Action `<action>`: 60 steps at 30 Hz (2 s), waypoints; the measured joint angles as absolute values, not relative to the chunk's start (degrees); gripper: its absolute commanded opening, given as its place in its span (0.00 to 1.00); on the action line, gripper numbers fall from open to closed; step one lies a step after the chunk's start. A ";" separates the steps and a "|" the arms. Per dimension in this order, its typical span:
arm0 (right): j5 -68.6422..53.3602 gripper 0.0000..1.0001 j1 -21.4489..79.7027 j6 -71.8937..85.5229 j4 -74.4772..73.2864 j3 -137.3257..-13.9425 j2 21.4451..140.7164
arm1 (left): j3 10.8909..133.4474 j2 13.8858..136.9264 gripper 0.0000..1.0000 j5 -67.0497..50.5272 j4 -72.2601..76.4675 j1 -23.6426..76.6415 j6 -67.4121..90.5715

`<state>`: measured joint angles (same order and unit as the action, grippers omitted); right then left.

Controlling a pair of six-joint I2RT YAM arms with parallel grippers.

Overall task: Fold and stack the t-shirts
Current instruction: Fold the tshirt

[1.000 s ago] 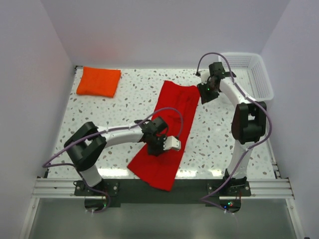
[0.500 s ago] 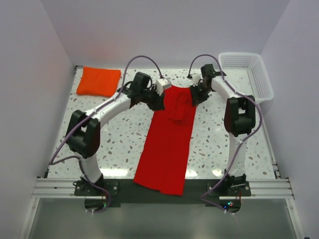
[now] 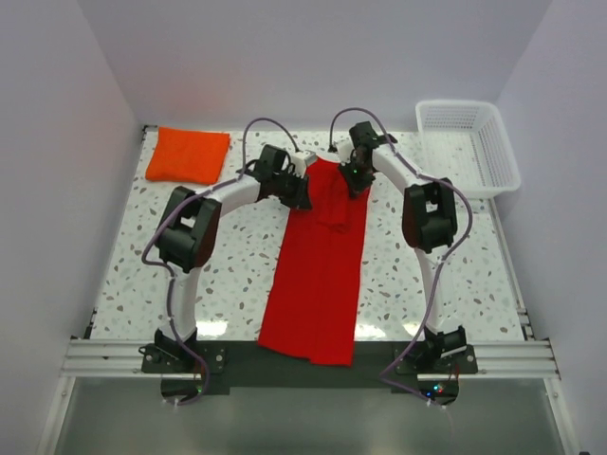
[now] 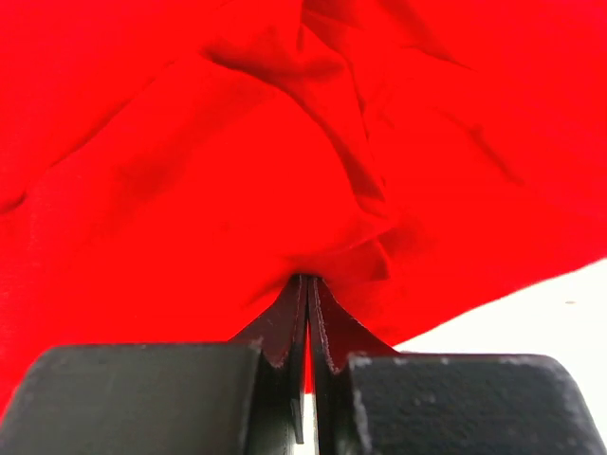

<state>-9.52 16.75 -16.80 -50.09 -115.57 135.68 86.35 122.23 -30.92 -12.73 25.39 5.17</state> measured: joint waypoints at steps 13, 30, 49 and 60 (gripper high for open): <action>-5.37 0.02 23.62 -18.81 -47.24 -132.11 145.27 | 75.05 114.24 0.17 -23.35 -10.15 19.33 8.32; -6.76 0.08 23.94 -17.63 -41.65 -116.57 129.64 | 79.20 115.09 0.17 -25.28 -11.20 19.94 9.96; -12.78 0.00 23.79 -15.31 -48.90 -109.91 132.70 | 85.65 122.72 0.14 -24.36 -19.75 19.90 10.72; -7.16 0.01 23.29 -12.99 -44.58 -120.03 138.85 | 97.14 129.71 0.13 -20.32 -20.45 19.35 9.21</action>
<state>-7.16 23.29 -12.99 -44.58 -120.03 138.85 97.14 129.71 -20.32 -20.45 19.35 9.21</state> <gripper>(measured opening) 0.008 0.136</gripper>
